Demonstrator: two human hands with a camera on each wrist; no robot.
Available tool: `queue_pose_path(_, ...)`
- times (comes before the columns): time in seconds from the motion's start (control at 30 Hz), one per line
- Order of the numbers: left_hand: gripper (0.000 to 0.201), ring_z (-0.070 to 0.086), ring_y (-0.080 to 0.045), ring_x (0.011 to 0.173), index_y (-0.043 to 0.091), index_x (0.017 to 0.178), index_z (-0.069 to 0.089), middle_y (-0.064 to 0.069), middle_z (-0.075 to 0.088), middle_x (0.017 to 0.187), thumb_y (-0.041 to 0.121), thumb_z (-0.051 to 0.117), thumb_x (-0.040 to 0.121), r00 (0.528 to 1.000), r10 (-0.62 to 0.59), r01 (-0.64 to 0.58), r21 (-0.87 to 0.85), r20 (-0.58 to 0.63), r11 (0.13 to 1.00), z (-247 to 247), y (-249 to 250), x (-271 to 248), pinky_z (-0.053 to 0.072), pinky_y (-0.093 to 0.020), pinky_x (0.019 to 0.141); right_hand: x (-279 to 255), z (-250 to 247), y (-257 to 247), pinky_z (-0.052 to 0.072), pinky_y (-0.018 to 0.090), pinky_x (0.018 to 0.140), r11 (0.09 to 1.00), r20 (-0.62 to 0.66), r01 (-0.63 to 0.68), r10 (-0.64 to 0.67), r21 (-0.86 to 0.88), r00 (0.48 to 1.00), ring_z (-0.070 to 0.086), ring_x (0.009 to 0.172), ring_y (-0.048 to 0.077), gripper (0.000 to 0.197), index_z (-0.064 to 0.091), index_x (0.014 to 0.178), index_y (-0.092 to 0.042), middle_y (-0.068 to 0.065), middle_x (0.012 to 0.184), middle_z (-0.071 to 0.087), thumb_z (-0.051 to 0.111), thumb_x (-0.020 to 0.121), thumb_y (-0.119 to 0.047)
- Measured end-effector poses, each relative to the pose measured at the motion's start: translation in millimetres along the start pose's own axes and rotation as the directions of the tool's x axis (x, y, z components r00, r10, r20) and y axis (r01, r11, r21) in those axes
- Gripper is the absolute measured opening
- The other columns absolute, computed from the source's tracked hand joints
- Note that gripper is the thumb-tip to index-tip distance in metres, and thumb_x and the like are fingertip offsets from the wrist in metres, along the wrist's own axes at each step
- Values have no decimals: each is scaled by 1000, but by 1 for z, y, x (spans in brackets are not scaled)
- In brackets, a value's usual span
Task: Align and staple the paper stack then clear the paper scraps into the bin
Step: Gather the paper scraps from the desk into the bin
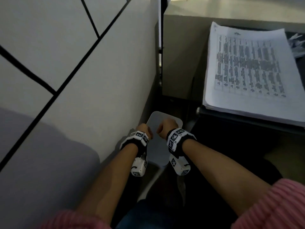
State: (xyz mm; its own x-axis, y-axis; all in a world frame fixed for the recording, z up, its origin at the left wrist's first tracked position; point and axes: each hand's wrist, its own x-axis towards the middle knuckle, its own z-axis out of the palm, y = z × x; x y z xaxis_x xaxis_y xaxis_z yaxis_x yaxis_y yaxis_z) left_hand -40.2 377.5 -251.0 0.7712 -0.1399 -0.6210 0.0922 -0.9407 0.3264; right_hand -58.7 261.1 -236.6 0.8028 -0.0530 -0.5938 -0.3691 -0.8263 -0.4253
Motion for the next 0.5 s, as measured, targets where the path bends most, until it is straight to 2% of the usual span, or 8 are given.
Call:
queue_pose_path(0.1,25,68,-29,102,-1,104,72,-19,71,110,14,66,85,1000,7,-7,-2,13,1000,1,-1,9,51,-23,79,4,6,10,46,31,96,997,-41,-26,29,66,999,58,116,26,30,68,114,-8,11,122,65,56,87,-11)
queue_pose_path(0.23,25,68,-29,103,-1,105,72,-18,70,112,11,69,83,999,0,1,-24,40,1000,2,-2,16,54,-26,88,9,12,11,45,32,98,994,-2,-56,57,93,998,57,119,28,30,66,117,-7,13,126,62,55,90,-13)
queue_pose_path(0.3,23,67,-28,104,2,107,72,-15,70,114,9,67,85,999,-13,14,-21,46,1000,2,-2,17,50,-22,85,10,12,11,45,34,102,993,12,-74,73,87,997,57,118,29,30,66,117,-3,14,127,62,55,93,-16)
queue_pose_path(0.4,27,64,-26,111,8,113,71,-10,67,121,7,65,86,998,-22,23,-14,54,1000,0,-3,15,48,-21,89,9,13,15,48,32,99,993,-37,-46,50,106,998,62,110,28,23,71,108,-3,13,118,67,56,91,-9)
queue_pose_path(0.5,28,65,-26,111,7,113,71,-11,67,121,10,68,85,998,-29,29,-9,60,1000,-1,-3,13,49,-23,93,4,12,14,50,33,97,992,-99,-16,29,128,995,63,108,28,20,73,102,-4,14,113,69,58,88,-4)
